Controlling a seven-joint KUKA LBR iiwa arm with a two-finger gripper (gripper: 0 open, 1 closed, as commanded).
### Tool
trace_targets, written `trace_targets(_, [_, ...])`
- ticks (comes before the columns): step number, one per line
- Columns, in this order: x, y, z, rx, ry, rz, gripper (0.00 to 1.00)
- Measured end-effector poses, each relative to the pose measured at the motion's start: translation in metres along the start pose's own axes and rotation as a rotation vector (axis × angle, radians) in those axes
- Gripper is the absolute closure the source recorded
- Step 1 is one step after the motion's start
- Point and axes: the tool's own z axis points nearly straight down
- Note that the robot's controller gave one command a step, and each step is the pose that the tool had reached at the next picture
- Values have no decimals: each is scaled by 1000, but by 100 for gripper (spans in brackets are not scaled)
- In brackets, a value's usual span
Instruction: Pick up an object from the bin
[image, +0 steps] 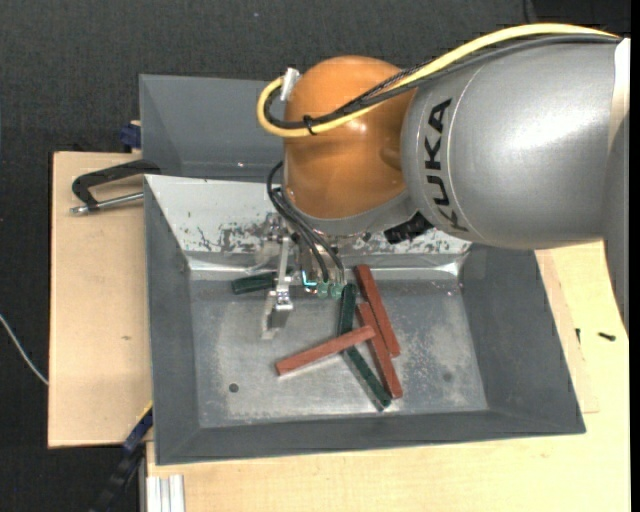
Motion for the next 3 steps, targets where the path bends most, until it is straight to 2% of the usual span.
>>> trace_targets(1, [-2, -1, -4, -2, -8, 3, 0])
trace_targets(2, [2, -41, 32, -5, -13, -6, 0])
trace_targets(3, [15, -71, 70, 2, -7, -135, 0])
